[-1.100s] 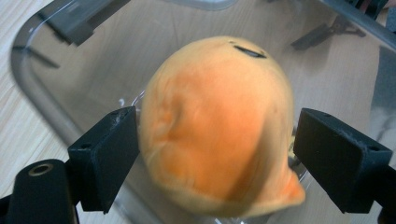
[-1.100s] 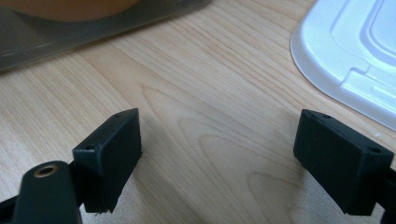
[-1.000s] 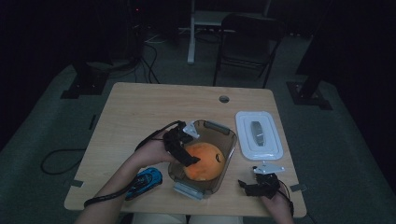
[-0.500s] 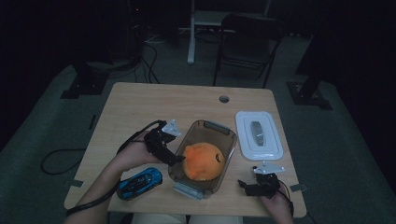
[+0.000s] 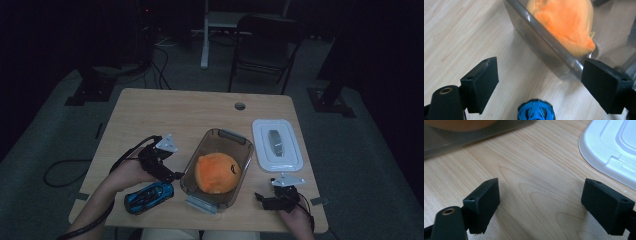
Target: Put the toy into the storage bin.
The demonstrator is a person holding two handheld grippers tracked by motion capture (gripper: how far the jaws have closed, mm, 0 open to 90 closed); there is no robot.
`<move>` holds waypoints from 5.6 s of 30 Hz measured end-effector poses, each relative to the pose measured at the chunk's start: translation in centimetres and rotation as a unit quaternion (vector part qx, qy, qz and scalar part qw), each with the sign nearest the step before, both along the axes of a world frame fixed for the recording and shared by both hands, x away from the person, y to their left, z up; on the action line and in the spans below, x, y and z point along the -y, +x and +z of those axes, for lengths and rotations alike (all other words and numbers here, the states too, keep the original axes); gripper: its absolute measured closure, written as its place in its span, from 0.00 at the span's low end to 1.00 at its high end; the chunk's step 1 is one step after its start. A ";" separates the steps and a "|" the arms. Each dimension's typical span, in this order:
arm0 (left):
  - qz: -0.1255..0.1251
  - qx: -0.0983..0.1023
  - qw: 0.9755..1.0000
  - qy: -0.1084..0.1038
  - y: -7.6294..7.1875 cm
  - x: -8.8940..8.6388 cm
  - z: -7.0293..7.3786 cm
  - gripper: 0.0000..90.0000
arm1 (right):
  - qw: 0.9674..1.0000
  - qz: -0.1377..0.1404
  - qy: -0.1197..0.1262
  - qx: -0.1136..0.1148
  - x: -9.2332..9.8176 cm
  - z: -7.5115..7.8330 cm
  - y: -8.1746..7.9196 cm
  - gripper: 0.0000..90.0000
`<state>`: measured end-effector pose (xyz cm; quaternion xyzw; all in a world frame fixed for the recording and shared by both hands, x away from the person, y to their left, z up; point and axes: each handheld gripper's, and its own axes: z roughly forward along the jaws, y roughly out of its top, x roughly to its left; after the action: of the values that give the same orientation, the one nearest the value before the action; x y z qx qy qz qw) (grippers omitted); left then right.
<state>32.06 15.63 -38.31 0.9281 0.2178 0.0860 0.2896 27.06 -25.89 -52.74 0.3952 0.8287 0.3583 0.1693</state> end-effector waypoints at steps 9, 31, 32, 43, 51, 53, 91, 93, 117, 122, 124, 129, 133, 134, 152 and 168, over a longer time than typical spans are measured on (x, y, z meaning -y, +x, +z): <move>0.022 0.000 1.000 -0.012 -0.8 -2.3 -1.0 0.17 | 1.000 0.000 0.000 0.001 0.0 0.0 0.0 0.16; 0.063 -0.031 0.998 0.000 -3.8 -6.6 -5.6 0.17 | 1.000 -0.001 0.000 0.000 0.0 0.0 0.0 0.16; 0.063 -0.032 0.998 -0.002 -4.0 -6.6 -5.8 0.17 | 1.000 -0.001 0.000 0.000 0.0 0.0 0.0 0.16; 0.070 -0.049 0.996 0.018 -5.4 -7.0 -8.1 0.17 | 1.000 -0.001 0.000 0.000 0.0 0.0 0.0 0.16; 0.072 -0.053 0.995 0.038 -5.2 -6.5 -9.8 0.17 | 1.000 -0.002 0.000 0.000 0.0 0.0 0.0 0.16; 0.071 -0.052 0.995 0.044 -5.2 -6.3 -9.7 0.17 | 1.000 -0.003 0.000 0.000 0.0 0.0 0.0 0.16; 0.077 -0.071 0.991 0.088 -4.1 -6.1 -10.8 0.30 | 1.000 -0.008 0.000 -0.001 -0.1 0.0 0.0 0.16; 0.074 -0.066 0.992 0.080 -4.1 -6.1 -10.6 0.30 | 1.000 -0.010 0.000 -0.001 -0.2 0.0 -0.1 0.16; 0.103 -0.064 0.991 0.065 -2.7 -7.1 -8.1 0.32 | 0.995 0.085 0.044 0.016 -8.1 1.8 -0.9 0.14; 0.111 -0.063 0.990 0.064 -2.6 -7.9 -7.6 0.32 | 0.995 0.084 0.045 0.008 -10.6 1.8 -0.6 0.13; 0.114 -0.063 0.990 0.062 -2.5 -8.2 -7.5 0.32 | 0.996 0.078 0.043 0.007 -11.7 1.8 -0.5 0.12; 0.123 -0.061 0.989 0.061 -2.3 -8.8 -7.0 0.32 | 0.998 0.044 0.036 0.016 -13.9 1.7 -0.1 0.12; 0.130 -0.057 0.988 0.059 -2.0 -9.2 -6.2 0.32 | 0.999 0.039 0.018 0.019 -14.5 1.5 0.4 0.12; 0.131 -0.054 0.988 0.059 -1.9 -9.3 -6.0 0.32 | 0.999 0.038 0.017 0.021 -14.3 1.5 0.4 0.12; 0.142 0.011 0.988 0.062 1.0 -7.6 2.5 0.32 | 1.000 -0.013 0.018 0.017 -8.6 1.1 0.2 0.12; 0.085 0.021 0.995 0.044 3.4 -0.1 5.2 0.32 | 1.000 -0.015 0.016 0.014 -8.4 0.9 0.4 0.12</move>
<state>35.43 15.74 -33.08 0.9161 0.2856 0.1394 0.2443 27.44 -17.49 -51.83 0.4051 0.8143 0.3746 0.1800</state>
